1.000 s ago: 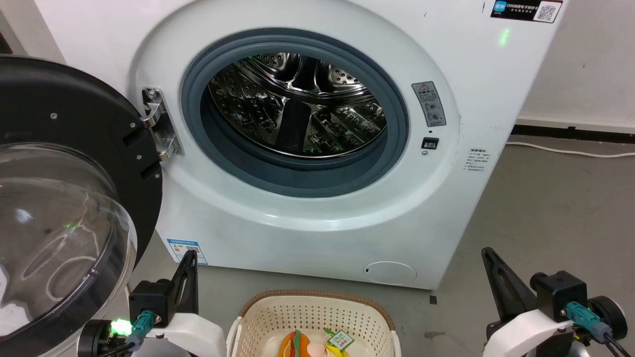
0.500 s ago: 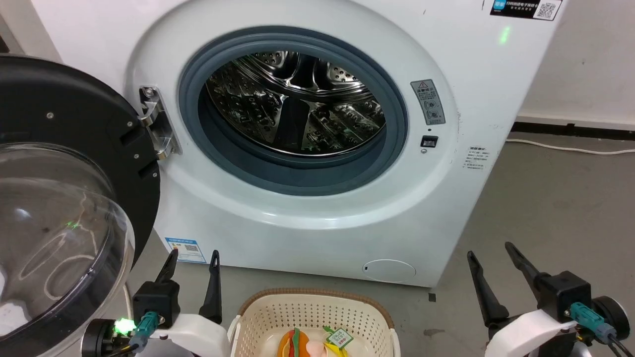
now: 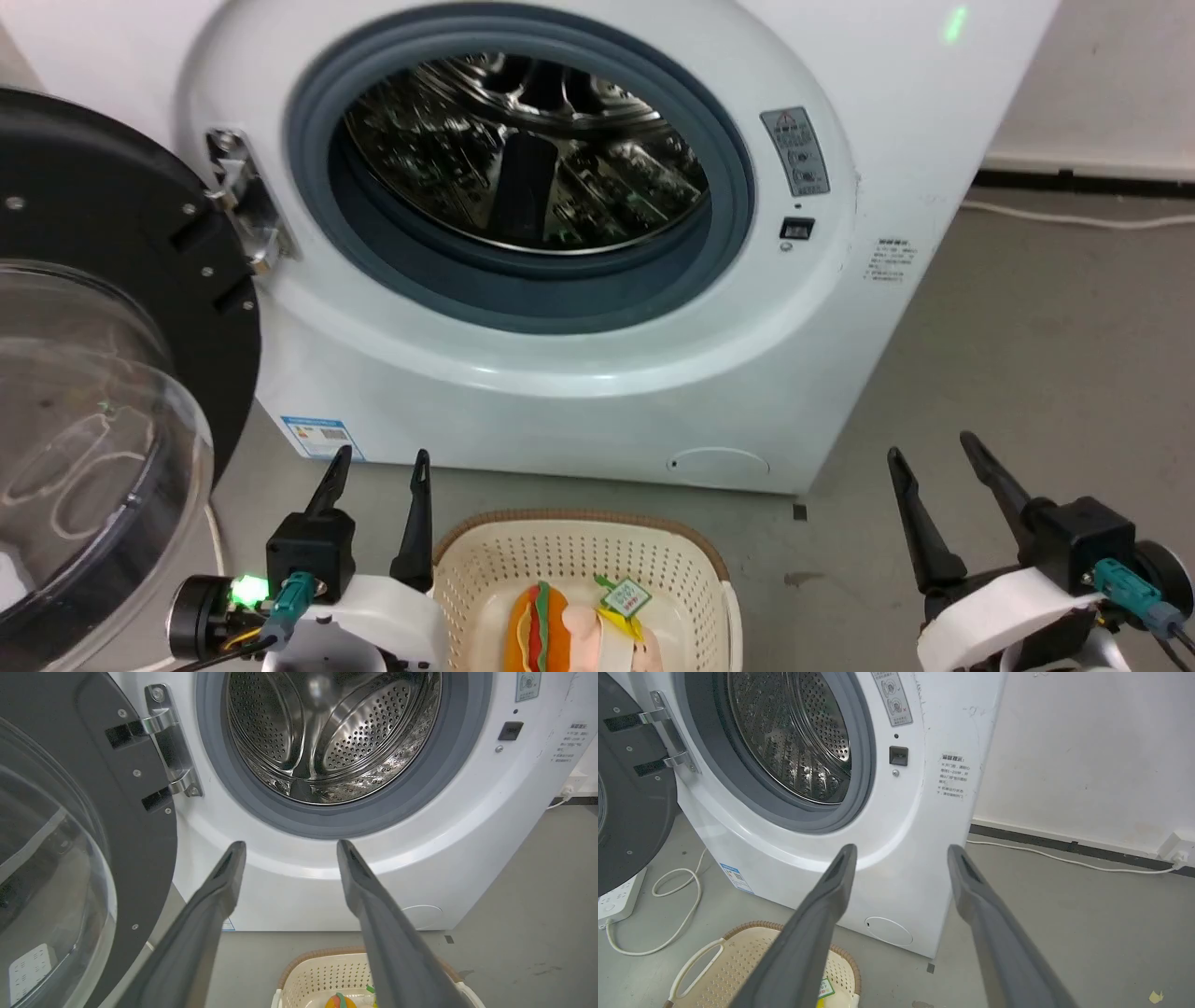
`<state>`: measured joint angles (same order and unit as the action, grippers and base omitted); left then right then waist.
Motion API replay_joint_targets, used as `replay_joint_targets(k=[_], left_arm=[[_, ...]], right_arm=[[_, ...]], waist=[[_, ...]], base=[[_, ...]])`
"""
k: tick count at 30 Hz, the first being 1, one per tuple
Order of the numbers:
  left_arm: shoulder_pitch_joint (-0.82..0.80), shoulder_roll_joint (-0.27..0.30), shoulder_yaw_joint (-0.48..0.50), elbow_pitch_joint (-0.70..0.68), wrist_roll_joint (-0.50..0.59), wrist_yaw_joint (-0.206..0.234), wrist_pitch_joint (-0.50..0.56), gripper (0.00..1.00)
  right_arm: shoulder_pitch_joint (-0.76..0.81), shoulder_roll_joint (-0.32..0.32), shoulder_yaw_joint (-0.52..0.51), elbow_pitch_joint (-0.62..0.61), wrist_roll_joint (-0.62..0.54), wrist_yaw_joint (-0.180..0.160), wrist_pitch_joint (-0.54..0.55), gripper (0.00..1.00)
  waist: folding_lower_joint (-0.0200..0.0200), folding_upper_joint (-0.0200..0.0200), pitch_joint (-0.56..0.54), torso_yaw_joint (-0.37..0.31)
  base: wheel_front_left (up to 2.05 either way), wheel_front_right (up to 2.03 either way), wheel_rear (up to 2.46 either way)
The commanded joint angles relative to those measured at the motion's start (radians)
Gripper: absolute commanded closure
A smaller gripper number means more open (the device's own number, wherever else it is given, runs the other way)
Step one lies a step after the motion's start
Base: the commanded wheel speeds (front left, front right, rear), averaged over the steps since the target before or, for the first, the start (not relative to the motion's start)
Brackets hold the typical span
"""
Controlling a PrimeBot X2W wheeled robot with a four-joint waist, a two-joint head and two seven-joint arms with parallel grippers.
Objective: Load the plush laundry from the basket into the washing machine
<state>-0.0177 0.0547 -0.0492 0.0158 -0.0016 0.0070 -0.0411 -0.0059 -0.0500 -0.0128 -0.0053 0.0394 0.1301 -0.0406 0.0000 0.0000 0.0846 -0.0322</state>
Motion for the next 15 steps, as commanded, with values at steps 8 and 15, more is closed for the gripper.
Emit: replay_joint_targets(k=[8,15], left_arm=[[-0.070,0.018,-0.030,0.068,-0.001,-0.017,-0.025,0.00],[-0.126,0.029,-0.044,0.160,-0.006,-0.027,-0.037,0.00]], right_arm=[[-0.047,0.000,-0.002,0.004,0.028,0.000,-0.027,0.00],[-0.078,0.000,0.006,0.001,0.059,0.000,-0.041,0.00]], waist=[[0.0000,0.0000,0.083,-0.032],[0.0000,0.0000,0.150,-0.060]], base=[[0.00,0.00,0.00],[0.00,0.00,0.00]])
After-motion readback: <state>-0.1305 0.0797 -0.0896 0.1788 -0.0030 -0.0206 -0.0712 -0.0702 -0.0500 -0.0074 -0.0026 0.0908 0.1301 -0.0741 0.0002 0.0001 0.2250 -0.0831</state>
